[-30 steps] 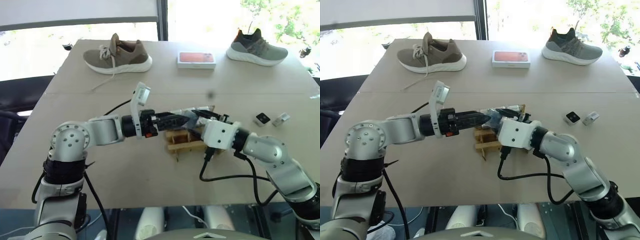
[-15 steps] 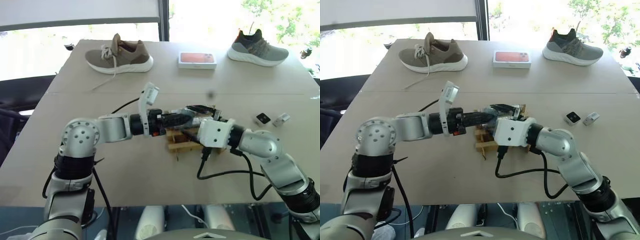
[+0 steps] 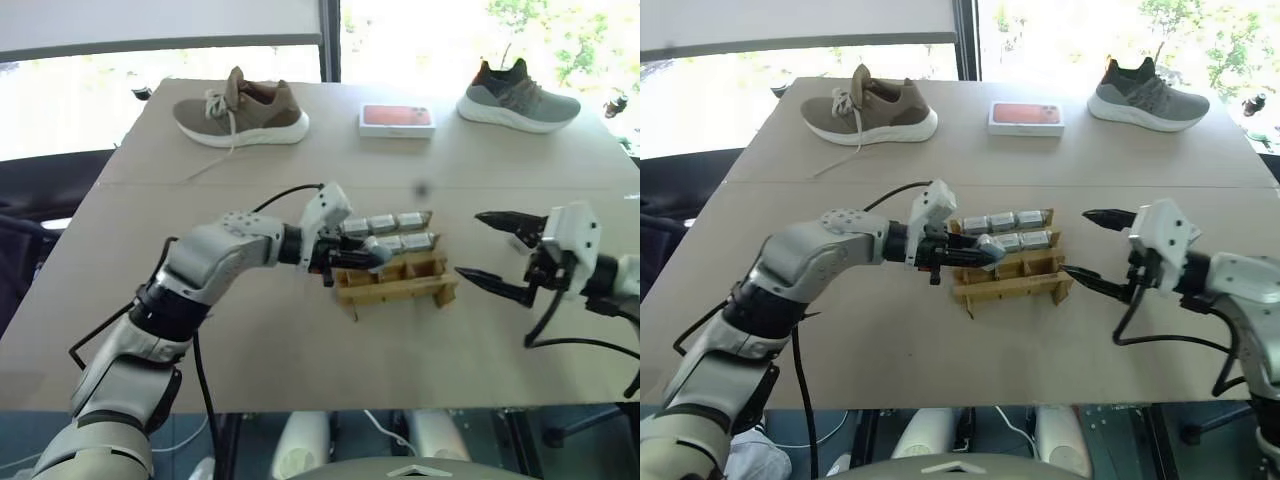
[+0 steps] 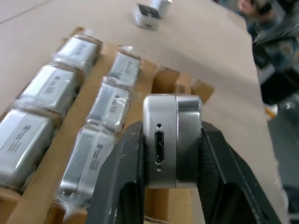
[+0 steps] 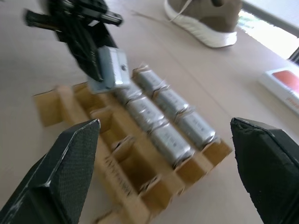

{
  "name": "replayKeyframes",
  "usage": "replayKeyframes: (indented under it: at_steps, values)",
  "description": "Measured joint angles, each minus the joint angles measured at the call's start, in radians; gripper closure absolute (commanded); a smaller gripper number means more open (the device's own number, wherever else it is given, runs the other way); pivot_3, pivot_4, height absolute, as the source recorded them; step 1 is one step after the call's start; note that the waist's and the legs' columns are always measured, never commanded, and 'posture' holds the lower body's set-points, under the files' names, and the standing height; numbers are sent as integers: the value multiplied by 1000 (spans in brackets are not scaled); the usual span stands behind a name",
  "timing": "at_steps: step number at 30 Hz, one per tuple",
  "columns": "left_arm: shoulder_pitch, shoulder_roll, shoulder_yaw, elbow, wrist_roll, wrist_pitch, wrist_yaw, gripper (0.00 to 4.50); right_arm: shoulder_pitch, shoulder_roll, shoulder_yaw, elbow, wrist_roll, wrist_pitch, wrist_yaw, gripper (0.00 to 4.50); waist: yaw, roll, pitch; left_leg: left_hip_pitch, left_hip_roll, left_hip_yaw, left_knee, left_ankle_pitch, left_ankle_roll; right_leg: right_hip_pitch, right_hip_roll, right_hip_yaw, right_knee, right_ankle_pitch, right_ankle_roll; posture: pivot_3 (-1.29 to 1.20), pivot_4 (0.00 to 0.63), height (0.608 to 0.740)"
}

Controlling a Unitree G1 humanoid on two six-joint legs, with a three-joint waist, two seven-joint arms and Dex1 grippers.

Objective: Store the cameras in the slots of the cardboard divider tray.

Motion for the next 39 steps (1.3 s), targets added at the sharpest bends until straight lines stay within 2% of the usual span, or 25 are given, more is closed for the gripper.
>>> replayKeyframes:
  at_steps: [4,12,18,22,23,24,25,26,29,32,35,39]
  values:
    - [-22,13,-44,65,128,-100,-137,3659,8,-10,-2,-1,21,0,15,70,4,0,0,0,2,0,0,0,0,0,1,0,1,0,0,0,150,740]
    - [-104,7,-130,115,315,-201,-279,3659,28,-45,-2,-5,37,-9,54,70,5,0,0,0,2,2,3,-1,2,0,0,2,1,0,0,0,150,740]
    - [-172,2,-172,102,440,-181,-304,3659,26,-53,-3,-2,36,-28,52,70,5,0,0,1,2,1,3,-1,2,0,0,2,4,0,0,0,150,740]
    - [-181,-4,-183,24,493,-78,-303,3659,26,-52,-3,-2,34,-29,44,70,4,0,0,1,2,1,3,-1,2,0,0,3,5,0,1,0,150,740]
    - [-181,-7,-183,6,498,-51,-299,2651,26,-52,-3,-2,33,-29,41,0,5,0,0,1,3,1,3,-1,2,0,0,3,5,0,1,0,150,740]
    - [-179,-12,-183,-28,500,2,-297,2388,29,-52,-3,-2,32,-29,34,0,5,0,0,1,3,1,3,-1,2,0,0,3,5,0,1,0,150,740]
    - [-176,-17,-185,-60,499,42,-296,1867,29,-50,-2,-3,31,-29,27,0,6,0,0,1,3,1,3,-1,2,0,0,3,5,0,1,0,150,740]
    - [-173,-20,-184,-81,497,67,-293,1560,30,-49,-2,-3,30,-29,24,0,6,0,0,1,3,1,3,-1,2,0,0,3,4,0,1,0,150,740]
    - [-164,-81,-154,-132,455,212,-248,33,35,-46,-2,-6,25,-28,1,0,12,0,0,-2,3,0,5,-1,3,0,-1,2,4,-1,2,0,150,740]
    - [-170,-100,-97,-175,397,313,-222,33,49,-45,-3,-17,20,-27,-23,0,6,0,0,-2,3,0,5,-2,3,-1,-1,2,3,-1,2,0,150,740]
    - [-208,-109,52,-197,313,419,-185,33,80,-41,-6,-23,7,-24,-68,0,4,0,0,-2,3,0,4,-2,3,-1,-1,2,3,-1,2,0,150,740]
    - [-183,-104,194,-224,265,442,-105,33,114,-23,-44,-34,-12,-10,-143,0,3,0,0,0,3,1,3,-1,2,-1,-1,3,4,-1,2,0,150,740]
